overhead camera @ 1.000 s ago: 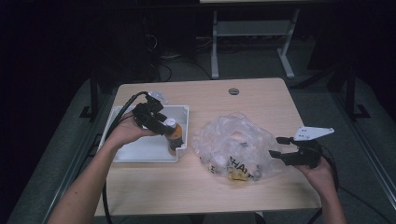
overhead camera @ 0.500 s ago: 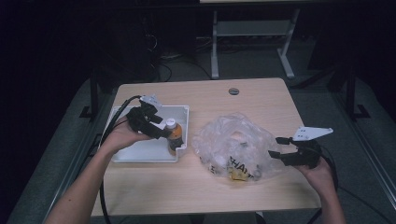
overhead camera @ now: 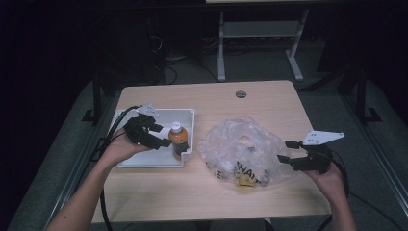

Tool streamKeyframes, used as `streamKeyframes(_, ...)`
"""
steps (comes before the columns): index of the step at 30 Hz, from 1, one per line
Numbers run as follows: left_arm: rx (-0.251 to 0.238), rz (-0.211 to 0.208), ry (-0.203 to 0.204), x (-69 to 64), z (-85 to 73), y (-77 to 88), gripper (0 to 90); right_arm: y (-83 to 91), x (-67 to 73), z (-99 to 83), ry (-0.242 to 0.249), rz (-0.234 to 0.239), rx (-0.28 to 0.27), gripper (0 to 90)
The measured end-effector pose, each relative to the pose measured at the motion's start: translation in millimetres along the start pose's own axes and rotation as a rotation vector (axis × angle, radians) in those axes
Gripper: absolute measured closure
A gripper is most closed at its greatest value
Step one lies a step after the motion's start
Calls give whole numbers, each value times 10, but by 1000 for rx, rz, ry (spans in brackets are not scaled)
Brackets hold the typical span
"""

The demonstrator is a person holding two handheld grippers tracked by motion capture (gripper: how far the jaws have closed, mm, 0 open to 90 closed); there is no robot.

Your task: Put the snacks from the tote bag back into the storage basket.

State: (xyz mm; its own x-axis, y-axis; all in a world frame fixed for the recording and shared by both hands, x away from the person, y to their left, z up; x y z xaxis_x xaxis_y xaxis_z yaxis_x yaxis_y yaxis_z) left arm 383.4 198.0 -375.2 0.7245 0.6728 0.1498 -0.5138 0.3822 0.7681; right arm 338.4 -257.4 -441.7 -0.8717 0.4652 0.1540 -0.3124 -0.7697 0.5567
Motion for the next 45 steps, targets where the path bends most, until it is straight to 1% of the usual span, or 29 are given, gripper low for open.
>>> streamKeyframes(2, -6, 7, -3, -15, -29, -2, 286, 4, -2, 2, -1, -3, -4, 352)
streamKeyframes(3, -8, 4, -9, -26, -46, 2, 289, 4, -1, 3, -2, -2, -4, 353)
streamKeyframes(7, -23, 4, -2, -35, -104, -1, 290, -9, 4, 0, -4, 0, 1, 353)
streamKeyframes(10, -22, 11, 0, -39, -152, -4, 289, -19, 11, 1, -5, -2, 5, 353)
streamKeyframes(13, -21, 11, 10, -45, -211, -3, 289, -19, 12, 3, -8, -2, 3, 351)
streamKeyframes(14, -22, 8, 15, -49, -233, -11, 289, -19, 12, 3, -6, -3, 3, 352)
streamKeyframes(16, -9, 10, 8, -56, -289, -30, 289, -19, 13, 1, -6, -3, 5, 352)
streamKeyframes(17, -7, 10, 12, -58, -316, -43, 289, -19, 14, 0, -8, -3, 5, 351)
streamKeyframes(21, -12, 4, 23, -69, -403, -77, 289, -26, 12, -1, -4, -3, 6, 351)
streamKeyframes(22, -8, 4, 20, -71, -425, -81, 289, -26, 12, -1, -4, -3, 6, 351)
streamKeyframes(24, -7, 4, 21, -81, -451, -87, 289, -24, 12, -2, -9, -3, 4, 351)
streamKeyframes(25, -7, 6, 13, -83, -465, -89, 287, -22, 12, -2, -11, -3, 3, 351)
streamKeyframes(26, -10, 9, 22, -90, -480, -92, 284, -21, 12, -3, -12, -3, 1, 351)
streamKeyframes(29, -11, 8, 18, -93, -509, -98, 279, -19, 8, -10, -11, -3, 1, 351)
streamKeyframes(31, -16, 5, 24, -93, -535, -101, 275, -16, 7, -17, -14, -2, 2, 350)
streamKeyframes(32, -19, 8, 34, -98, -547, -105, 275, -14, 6, -19, -14, -3, 3, 351)
streamKeyframes(35, -22, 9, 33, -99, -586, -112, 274, -14, 3, -26, -18, -5, 3, 350)
streamKeyframes(36, -16, 17, 26, -101, -609, -115, 274, -14, 3, -28, -19, -3, 4, 350)
streamKeyframes(37, -20, 17, 41, -116, -627, -120, 274, -17, 4, -31, -20, -3, 6, 350)
streamKeyframes(38, -24, 14, 48, -119, -645, -128, 274, -20, 3, -33, -19, -3, 7, 350)
streamKeyframes(39, -21, 16, 42, -113, -668, -133, 274, -24, 2, -36, -20, -3, 9, 350)
streamKeyframes(41, -22, 19, 59, -114, -709, -143, 274, -32, 2, -41, -26, -1, 13, 349)
streamKeyframes(45, -27, 28, 68, -107, -783, -162, 274, -35, 2, -42, -24, -3, 15, 349)
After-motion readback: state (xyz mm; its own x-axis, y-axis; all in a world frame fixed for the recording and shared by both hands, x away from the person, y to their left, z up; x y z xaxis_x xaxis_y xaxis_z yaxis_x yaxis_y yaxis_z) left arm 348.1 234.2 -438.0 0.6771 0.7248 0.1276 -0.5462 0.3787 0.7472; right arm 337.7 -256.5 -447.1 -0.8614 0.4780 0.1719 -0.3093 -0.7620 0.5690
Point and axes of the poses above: each handheld gripper's, and its own axes: y roughly backward along the jaws, z roughly out of its top, x roughly to its left, the point moved 5 cm from there along -y, roughly forward along the jaws, and after that the axes turned 14 degrees about z, right-handed, at the moved point
